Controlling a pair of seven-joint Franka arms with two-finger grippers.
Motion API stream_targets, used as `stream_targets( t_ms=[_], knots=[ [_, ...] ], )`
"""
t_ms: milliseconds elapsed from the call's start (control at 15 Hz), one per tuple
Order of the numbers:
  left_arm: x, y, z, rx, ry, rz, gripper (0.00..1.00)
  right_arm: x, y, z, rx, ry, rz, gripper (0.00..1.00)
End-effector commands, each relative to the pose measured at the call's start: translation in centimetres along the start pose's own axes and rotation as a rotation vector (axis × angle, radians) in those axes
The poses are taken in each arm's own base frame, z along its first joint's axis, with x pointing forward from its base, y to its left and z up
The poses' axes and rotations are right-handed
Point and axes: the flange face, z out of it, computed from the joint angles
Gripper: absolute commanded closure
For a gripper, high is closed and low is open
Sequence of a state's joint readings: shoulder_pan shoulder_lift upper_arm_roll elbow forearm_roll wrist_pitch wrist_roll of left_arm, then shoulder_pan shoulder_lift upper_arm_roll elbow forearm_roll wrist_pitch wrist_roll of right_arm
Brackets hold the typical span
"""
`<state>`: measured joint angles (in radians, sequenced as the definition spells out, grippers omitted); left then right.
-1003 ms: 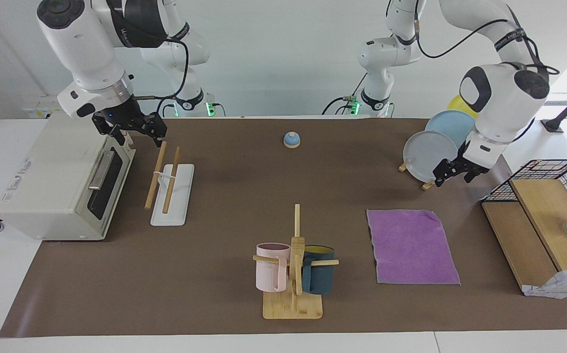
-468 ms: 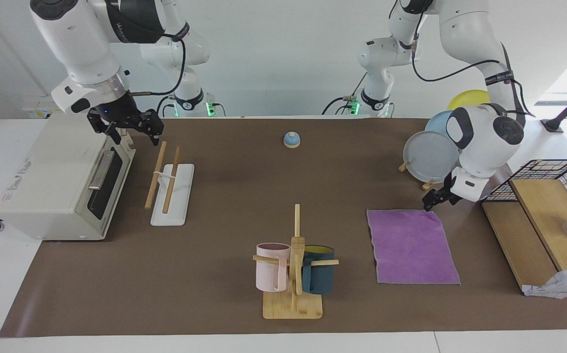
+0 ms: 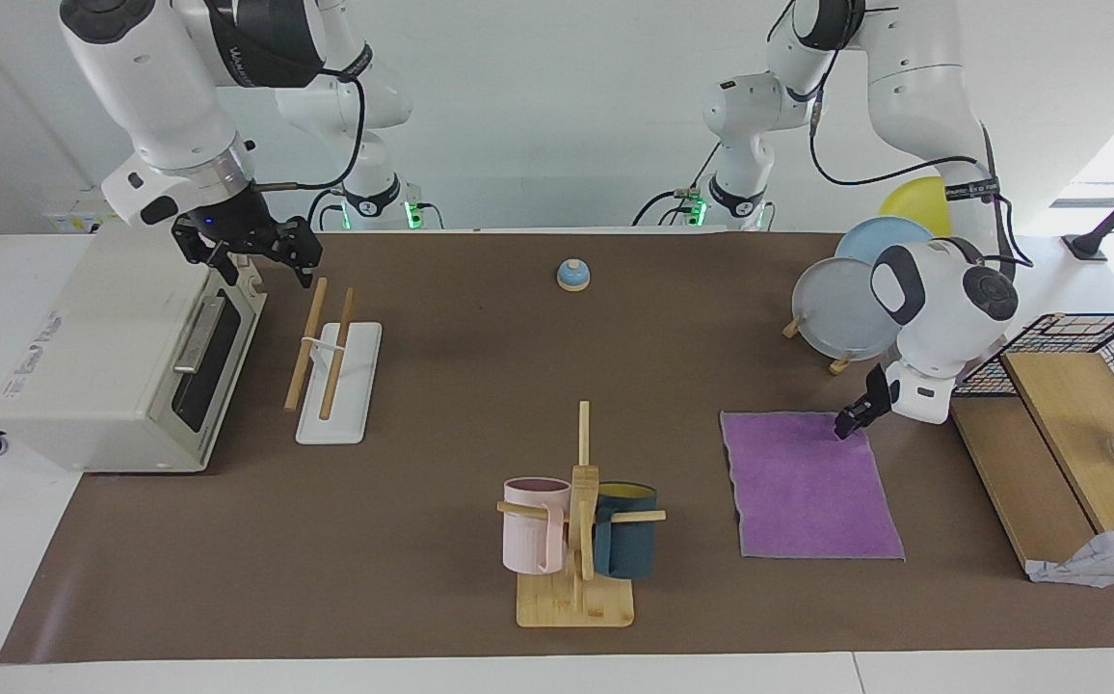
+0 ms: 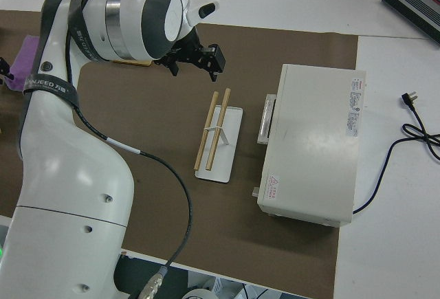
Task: Fold towel and hang on rack
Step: 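Grasp the purple towel's edge nearest the left gripper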
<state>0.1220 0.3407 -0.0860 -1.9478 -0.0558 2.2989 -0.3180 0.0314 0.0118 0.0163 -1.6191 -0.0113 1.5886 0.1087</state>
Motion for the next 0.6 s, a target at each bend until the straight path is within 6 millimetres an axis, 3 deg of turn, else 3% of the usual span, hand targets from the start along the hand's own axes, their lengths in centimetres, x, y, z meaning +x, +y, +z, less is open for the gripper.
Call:
stream_targets(
  t_ms=[0,134,268,468,535],
  knots=[
    [0.29,-0.33,0.03,-0.007,-0.008,-0.024,0.50,0.09,0.40,-0.19,0.003,-0.013,-0.026,0.00],
    [0.11,-0.38,0.03,-0.003,-0.019,-0.030,0.54,0.09,0.41,-0.19,0.003,-0.013,-0.026,0.00],
    [-0.09,-0.16,0.16,0.000,-0.027,-0.061,0.66,0.09,0.47,-0.19,0.005,-0.014,-0.024,0.00],
    [-0.29,0.19,0.15,0.005,-0.041,-0.076,0.99,0.09,0.40,-0.19,0.003,-0.013,-0.026,0.00],
    [-0.34,0.27,0.17,0.006,-0.042,-0.074,1.00,0.09,0.39,-0.19,0.005,-0.014,-0.026,0.00]
  ],
)
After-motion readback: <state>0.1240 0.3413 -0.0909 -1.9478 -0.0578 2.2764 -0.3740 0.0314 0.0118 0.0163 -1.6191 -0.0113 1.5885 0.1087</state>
